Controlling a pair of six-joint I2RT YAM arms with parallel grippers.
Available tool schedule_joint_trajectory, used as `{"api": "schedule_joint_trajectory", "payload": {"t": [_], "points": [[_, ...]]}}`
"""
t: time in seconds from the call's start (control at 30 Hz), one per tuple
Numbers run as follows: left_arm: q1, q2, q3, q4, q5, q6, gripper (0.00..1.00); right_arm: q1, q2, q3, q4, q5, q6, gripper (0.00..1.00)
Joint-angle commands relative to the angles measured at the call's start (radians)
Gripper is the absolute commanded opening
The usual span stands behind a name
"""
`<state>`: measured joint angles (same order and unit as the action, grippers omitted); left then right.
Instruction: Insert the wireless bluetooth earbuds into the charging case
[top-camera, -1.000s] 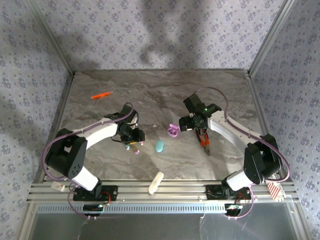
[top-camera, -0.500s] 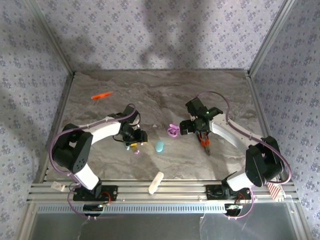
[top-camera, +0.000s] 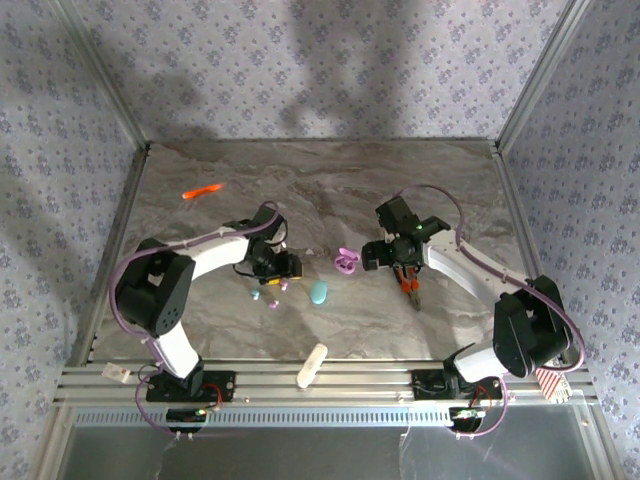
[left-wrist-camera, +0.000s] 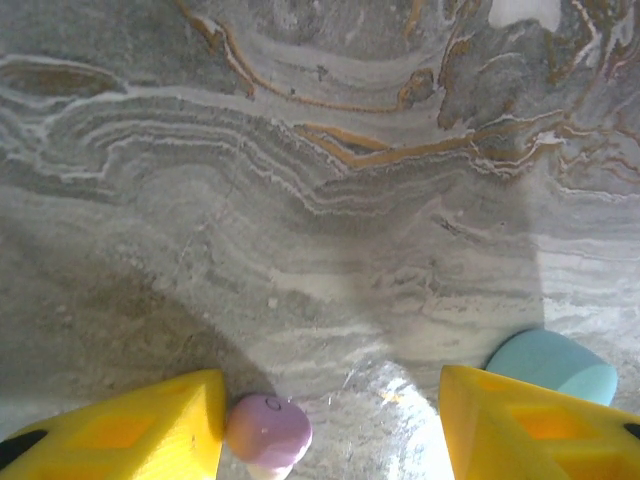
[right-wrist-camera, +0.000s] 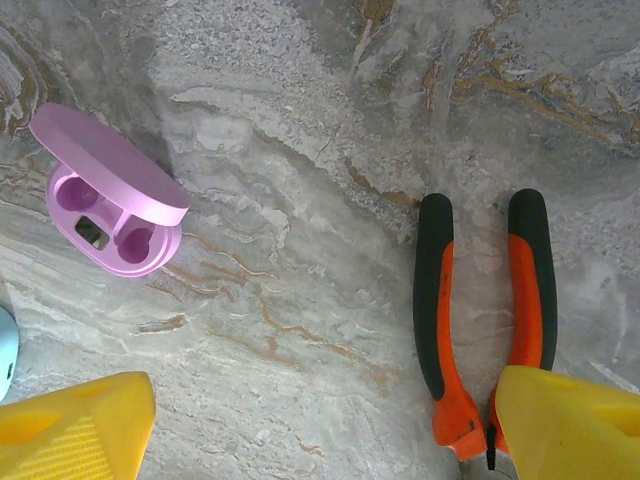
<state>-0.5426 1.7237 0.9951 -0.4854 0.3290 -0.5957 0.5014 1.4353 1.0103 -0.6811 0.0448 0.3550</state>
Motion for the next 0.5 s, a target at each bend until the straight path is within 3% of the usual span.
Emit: {"api": "schedule_joint_trajectory", "payload": {"t": [0.0, 0.47], "points": [[-0.012, 0.027, 0.04, 0.005, 0.034, -0.006, 0.58, -0.01, -0.026, -0.012, -0.006, -0.013, 0.012, 0.9], [-0.045, 0.059, 0.096, -0.017, 0.034, 0.0, 0.59, -0.033, -0.055, -0.047, 0.011, -0.041, 0.018, 0.9]]}}
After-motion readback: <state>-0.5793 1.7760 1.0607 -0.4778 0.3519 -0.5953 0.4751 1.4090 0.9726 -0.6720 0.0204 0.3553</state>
